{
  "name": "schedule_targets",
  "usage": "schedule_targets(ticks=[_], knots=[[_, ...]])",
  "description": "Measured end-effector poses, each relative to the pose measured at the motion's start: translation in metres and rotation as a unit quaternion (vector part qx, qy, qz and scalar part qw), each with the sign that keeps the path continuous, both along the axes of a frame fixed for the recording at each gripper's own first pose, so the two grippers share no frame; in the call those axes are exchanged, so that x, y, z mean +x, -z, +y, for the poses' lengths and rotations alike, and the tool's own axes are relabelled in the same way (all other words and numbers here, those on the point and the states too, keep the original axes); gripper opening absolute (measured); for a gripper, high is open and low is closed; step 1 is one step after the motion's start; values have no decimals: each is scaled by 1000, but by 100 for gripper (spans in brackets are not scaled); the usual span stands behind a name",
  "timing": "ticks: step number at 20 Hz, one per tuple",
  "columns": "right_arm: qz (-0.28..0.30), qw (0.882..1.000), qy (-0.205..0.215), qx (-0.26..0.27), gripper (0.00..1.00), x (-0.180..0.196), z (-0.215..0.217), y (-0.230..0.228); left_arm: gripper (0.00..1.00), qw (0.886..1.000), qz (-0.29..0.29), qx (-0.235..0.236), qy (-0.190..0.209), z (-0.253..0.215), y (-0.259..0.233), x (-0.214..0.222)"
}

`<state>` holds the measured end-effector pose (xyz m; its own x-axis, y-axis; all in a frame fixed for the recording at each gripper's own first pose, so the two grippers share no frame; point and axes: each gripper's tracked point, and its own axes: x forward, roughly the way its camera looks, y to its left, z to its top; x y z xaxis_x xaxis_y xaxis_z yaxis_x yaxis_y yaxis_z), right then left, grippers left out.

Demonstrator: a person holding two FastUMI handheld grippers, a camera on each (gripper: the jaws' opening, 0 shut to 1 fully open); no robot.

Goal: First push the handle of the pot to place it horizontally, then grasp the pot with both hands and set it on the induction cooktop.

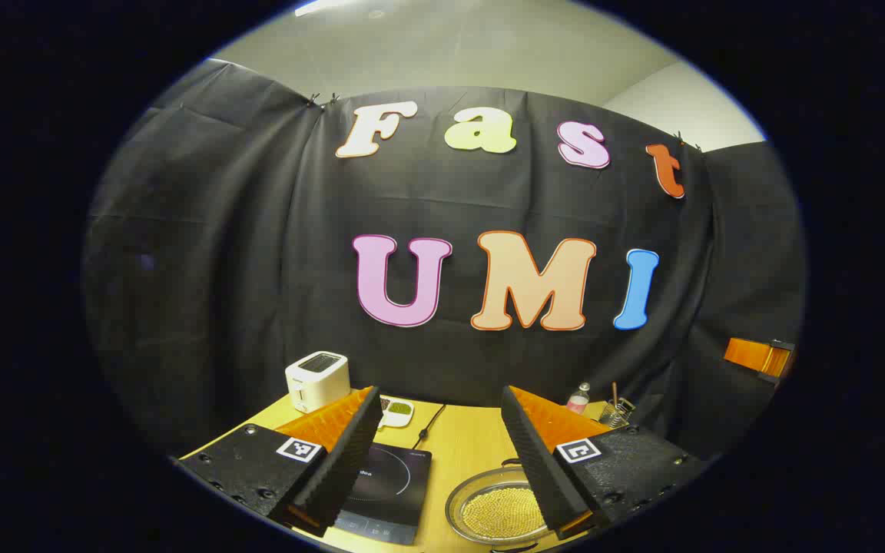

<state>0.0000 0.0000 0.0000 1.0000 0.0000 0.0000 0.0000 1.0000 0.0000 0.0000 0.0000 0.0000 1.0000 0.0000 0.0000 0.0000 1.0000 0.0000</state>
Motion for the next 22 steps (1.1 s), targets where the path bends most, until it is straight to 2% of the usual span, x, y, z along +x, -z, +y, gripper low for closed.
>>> schedule_targets(ticks=[1,2,4,5,9,15,22], knots=[[-3,1000,6,-4,88,-2,1,-1,95,1000,2,-2,4,3,1,0],[-4,1000,13,-5,88,-4,2,0,92,1000,4,-3,6,6,2,0],[-1,1000,17,-1,88,-11,7,3,92,1000,5,-2,4,15,4,0],[0,1000,21,-2,88,-14,9,4,95,1000,3,0,4,19,4,1],[2,999,45,-11,88,-23,9,10,95,1000,4,4,17,25,7,5],[2,998,60,-1,88,-30,19,11,95,999,10,14,46,24,13,15],[1,997,69,15,88,-35,24,8,95,998,8,5,60,27,16,25]])
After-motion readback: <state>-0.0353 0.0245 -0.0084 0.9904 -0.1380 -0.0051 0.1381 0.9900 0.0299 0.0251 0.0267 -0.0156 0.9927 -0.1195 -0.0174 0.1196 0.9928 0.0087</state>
